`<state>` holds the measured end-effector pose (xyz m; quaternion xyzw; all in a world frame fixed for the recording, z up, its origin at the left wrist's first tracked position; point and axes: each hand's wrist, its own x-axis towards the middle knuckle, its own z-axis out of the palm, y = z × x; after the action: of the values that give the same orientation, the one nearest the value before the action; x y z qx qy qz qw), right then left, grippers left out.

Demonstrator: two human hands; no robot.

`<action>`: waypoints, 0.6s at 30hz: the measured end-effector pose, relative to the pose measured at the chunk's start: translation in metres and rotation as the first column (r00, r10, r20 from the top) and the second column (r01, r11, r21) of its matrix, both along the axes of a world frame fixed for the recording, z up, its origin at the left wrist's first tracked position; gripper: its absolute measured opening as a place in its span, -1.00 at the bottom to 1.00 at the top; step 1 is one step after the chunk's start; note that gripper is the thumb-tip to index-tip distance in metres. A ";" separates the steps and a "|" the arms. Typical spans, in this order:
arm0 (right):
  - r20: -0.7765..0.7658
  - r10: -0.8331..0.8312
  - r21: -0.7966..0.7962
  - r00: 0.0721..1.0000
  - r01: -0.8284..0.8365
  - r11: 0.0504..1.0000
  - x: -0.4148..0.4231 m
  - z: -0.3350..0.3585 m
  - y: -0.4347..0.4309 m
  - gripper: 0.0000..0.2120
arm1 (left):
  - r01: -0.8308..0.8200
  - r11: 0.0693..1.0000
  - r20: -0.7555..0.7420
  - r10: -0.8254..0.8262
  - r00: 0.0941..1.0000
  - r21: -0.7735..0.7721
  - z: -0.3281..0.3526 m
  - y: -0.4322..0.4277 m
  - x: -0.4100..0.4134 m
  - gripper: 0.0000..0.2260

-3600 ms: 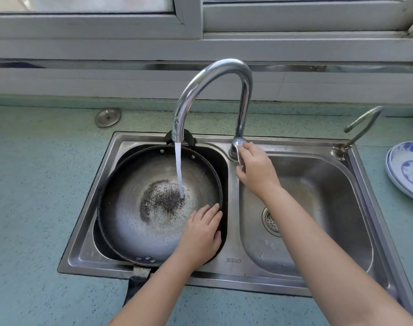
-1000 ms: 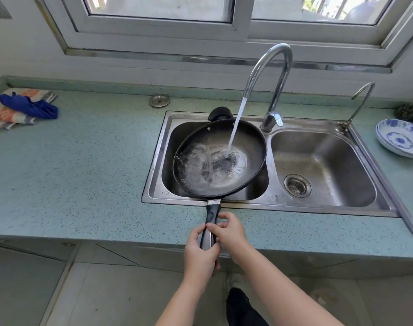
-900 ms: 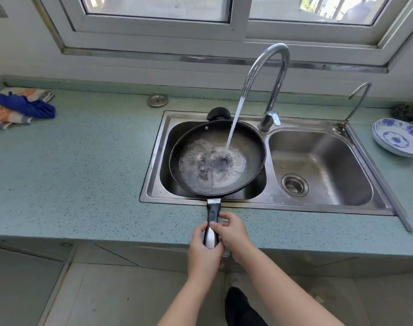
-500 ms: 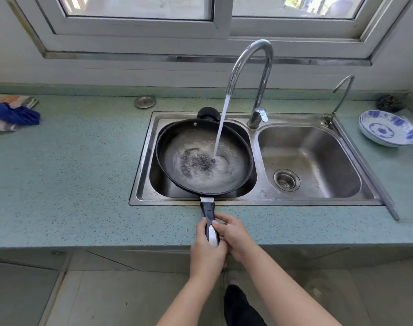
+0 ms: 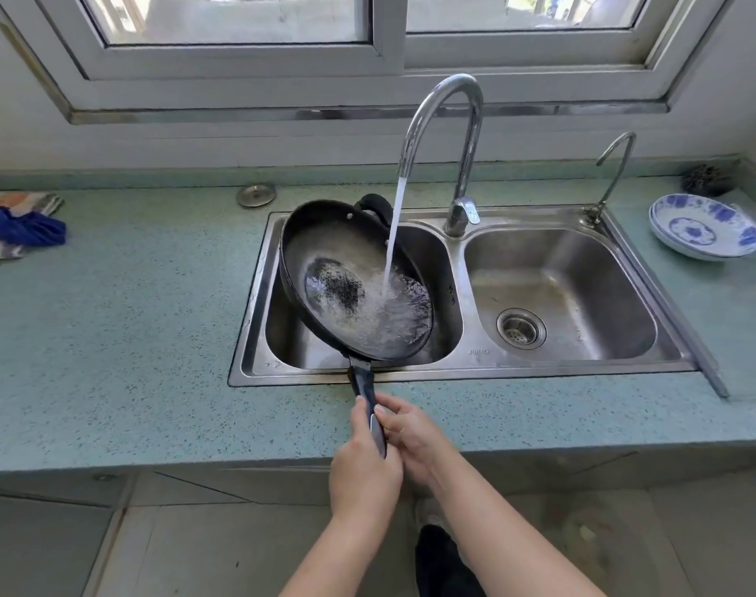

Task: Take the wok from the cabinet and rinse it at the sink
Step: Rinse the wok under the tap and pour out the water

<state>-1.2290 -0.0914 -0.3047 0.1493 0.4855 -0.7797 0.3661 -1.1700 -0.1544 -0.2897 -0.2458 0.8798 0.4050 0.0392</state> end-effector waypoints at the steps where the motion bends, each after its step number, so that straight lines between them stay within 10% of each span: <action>1: -0.007 0.000 0.009 1.000 0.000 1.000 0.000 0.001 0.000 -0.74 | -0.012 1.000 0.002 0.012 1.000 0.021 0.001 -0.001 -0.001 -0.46; 10: -0.104 -0.042 0.200 0.994 0.062 0.978 -0.001 0.000 0.008 -0.65 | -0.192 0.830 0.048 0.196 0.979 0.523 -0.005 -0.003 -0.003 -0.54; 18: -0.130 0.003 0.313 0.991 0.038 0.949 -0.001 -0.006 0.018 -0.71 | -0.182 0.817 0.030 0.199 0.980 0.547 -0.020 0.007 -0.005 -0.53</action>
<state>-1.2303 -0.0738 -0.3106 0.1593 0.6248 -0.7037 0.2986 -1.1750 -0.1473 -0.3099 -0.3053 0.6990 0.6444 0.0546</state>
